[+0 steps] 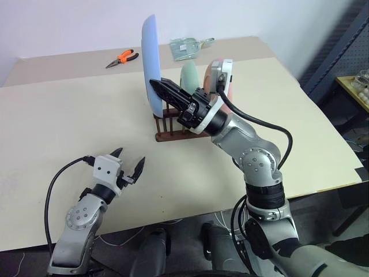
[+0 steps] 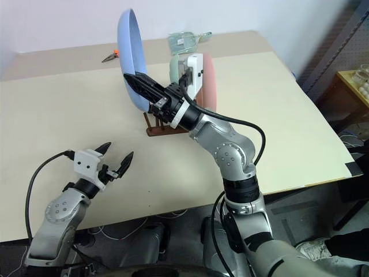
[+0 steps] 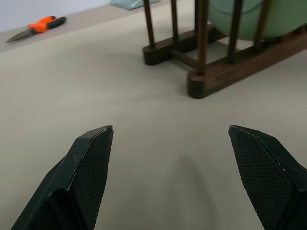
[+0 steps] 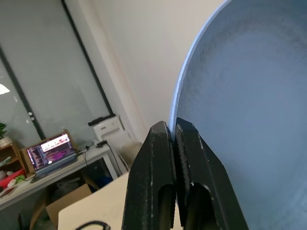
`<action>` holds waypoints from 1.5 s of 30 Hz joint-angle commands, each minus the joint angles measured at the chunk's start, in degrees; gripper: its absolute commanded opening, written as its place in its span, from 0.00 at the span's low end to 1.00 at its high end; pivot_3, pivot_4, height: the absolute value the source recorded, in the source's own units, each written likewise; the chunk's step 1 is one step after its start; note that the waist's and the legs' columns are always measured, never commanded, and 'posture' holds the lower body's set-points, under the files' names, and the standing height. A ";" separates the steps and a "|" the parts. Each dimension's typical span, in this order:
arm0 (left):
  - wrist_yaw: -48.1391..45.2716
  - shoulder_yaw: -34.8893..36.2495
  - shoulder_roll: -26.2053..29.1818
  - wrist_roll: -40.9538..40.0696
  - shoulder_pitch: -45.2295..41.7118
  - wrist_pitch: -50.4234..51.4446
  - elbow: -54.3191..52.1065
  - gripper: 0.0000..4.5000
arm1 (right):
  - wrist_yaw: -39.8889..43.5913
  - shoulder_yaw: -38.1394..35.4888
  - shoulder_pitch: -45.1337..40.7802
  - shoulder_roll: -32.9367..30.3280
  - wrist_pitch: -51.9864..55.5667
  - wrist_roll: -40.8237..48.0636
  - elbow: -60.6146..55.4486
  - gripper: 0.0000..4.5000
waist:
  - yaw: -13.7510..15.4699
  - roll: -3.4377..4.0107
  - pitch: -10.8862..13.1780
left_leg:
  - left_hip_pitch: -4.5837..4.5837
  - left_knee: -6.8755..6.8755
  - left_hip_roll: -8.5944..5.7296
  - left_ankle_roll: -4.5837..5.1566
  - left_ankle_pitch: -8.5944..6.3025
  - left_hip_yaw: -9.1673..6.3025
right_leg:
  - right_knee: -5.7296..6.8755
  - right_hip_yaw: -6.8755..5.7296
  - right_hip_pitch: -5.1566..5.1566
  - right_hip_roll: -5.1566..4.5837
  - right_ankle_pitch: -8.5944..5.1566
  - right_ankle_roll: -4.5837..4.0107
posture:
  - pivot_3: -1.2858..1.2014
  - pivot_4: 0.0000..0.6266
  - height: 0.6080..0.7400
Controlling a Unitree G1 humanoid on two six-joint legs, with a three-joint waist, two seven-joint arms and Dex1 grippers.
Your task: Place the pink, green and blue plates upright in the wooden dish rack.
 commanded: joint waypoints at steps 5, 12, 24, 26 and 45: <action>-1.36 0.14 -0.52 -0.06 0.20 0.01 -3.61 0.87 | -2.86 -3.89 -5.23 0.04 5.14 2.57 4.48 0.00 | -0.01 0.00 0.00 | 0.01 0.00 0.00 0.00 0.00 -0.01 | 0.02 0.00 0.00 0.01 0.01 0.02 | 0.52 0.24 0.99; -1.32 -0.27 -1.09 0.50 -0.61 0.36 -3.54 0.89 | -3.04 -4.59 -7.05 -0.58 7.05 1.89 5.15 0.43 | -0.04 0.00 0.00 | 0.00 -0.01 0.00 0.00 0.00 0.00 | 0.00 -0.01 0.00 0.01 0.09 0.17 | 0.52 0.24 0.99; -1.31 -0.52 -1.97 0.92 -0.97 0.54 -3.23 0.89 | -0.84 -1.66 -10.59 -4.40 1.83 -7.49 3.23 0.77 | -0.04 0.00 0.00 | 0.00 0.00 -0.02 0.01 0.00 0.01 | 0.01 -0.01 0.00 0.01 0.10 0.18 | 0.52 0.24 0.99; -1.25 -0.56 -2.12 0.97 -0.84 0.61 -3.32 0.89 | 0.60 -0.50 -11.43 -6.65 0.15 -10.05 1.93 0.77 | 0.00 0.00 0.00 | 0.00 0.01 -0.02 0.01 0.00 0.01 | 0.01 -0.01 0.00 0.01 0.10 0.19 | 0.52 0.24 0.99; -2.12 6.44 2.00 3.93 -1.92 -3.54 6.95 0.89 | 15.96 -11.79 19.28 -39.03 -24.78 -29.51 12.01 0.77 | -0.13 0.09 -0.01 | 0.17 0.02 -0.01 0.05 -0.02 0.30 | -0.16 -0.05 0.36 -0.04 -0.08 0.09 | 0.52 0.24 0.99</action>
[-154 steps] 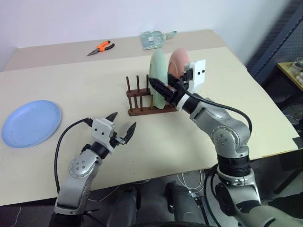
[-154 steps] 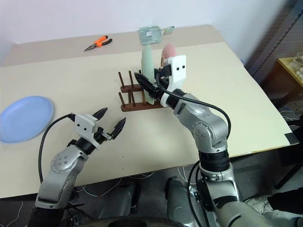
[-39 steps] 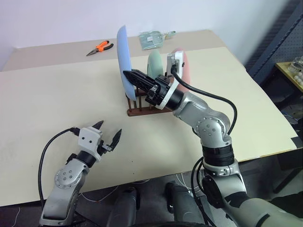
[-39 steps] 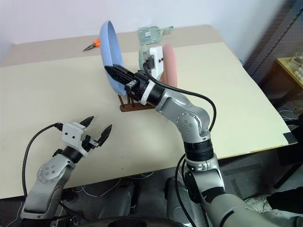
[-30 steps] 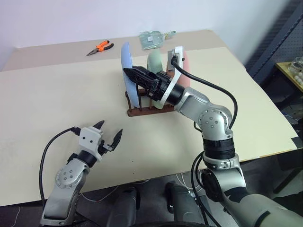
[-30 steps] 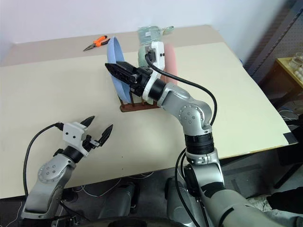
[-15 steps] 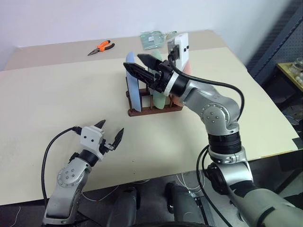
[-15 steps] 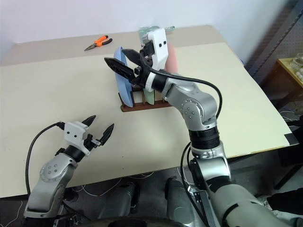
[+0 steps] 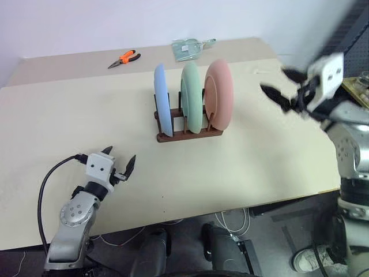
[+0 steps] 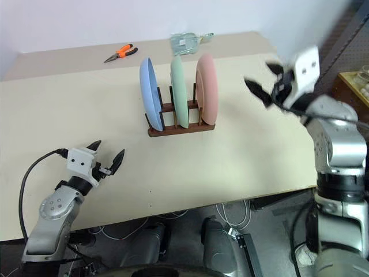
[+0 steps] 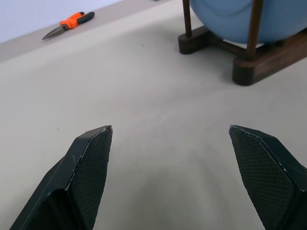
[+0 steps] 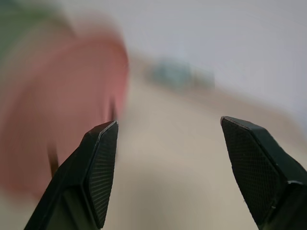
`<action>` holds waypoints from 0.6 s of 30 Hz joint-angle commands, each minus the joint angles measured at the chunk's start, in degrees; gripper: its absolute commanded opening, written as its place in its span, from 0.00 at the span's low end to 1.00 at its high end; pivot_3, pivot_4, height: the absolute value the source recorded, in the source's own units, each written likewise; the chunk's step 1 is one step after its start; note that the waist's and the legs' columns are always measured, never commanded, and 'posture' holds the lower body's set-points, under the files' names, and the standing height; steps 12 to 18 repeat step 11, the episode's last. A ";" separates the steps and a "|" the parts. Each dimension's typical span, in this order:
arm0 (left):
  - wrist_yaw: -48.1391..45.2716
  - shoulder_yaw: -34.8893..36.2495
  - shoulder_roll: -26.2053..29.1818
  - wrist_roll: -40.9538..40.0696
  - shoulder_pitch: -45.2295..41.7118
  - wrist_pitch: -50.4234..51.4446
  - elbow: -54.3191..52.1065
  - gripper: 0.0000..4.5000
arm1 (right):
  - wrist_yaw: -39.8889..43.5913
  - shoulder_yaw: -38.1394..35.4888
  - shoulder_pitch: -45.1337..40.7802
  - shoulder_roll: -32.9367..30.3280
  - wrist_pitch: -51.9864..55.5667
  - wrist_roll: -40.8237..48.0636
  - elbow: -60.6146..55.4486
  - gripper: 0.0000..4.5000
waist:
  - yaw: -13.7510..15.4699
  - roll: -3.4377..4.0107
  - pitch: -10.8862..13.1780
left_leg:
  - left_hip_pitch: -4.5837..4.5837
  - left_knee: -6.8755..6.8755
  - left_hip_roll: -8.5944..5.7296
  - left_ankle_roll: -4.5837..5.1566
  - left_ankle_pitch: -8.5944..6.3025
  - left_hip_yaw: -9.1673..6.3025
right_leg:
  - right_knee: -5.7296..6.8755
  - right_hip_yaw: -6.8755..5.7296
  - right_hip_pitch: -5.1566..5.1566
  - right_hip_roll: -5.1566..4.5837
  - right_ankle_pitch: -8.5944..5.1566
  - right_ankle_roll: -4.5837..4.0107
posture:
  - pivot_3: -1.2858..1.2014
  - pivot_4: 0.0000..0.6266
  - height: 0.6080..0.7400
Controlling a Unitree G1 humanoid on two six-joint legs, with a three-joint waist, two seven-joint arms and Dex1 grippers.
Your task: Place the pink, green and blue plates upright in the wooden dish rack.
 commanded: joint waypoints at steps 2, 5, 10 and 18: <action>-1.05 1.25 0.79 0.36 -0.14 -1.91 0.67 0.89 | 2.16 2.25 1.44 1.66 -5.98 -2.00 -0.05 0.77 | -0.55 0.37 0.20 | 0.03 0.03 0.02 0.00 0.00 0.14 | 0.09 0.18 -0.06 0.00 0.01 -0.01 | 0.52 0.24 0.99; -1.30 1.37 0.61 0.71 0.71 -2.55 1.06 0.89 | 2.40 3.26 1.48 3.30 -7.72 -2.28 1.10 0.77 | -0.23 0.38 0.17 | 0.03 0.21 0.03 0.02 0.01 0.23 | 0.14 0.24 -0.05 0.00 0.04 -0.02 | 0.52 0.24 0.99; -0.92 0.98 -0.18 0.78 2.10 -2.12 -0.72 0.89 | 2.98 5.20 0.72 4.83 -9.39 -3.57 3.39 0.77 | 0.33 0.26 0.10 | -0.02 0.24 0.00 0.04 -0.01 0.12 | 0.06 0.14 0.01 -0.03 0.02 0.00 | 0.52 0.24 0.99; -0.76 0.98 -0.26 0.92 2.19 -2.26 -0.65 0.89 | 2.92 5.36 0.13 5.16 -9.80 -3.82 4.26 0.77 | 0.33 0.26 0.10 | -0.03 0.25 -0.01 0.04 -0.01 0.11 | 0.05 0.14 0.01 -0.05 0.02 0.00 | 0.52 0.24 0.99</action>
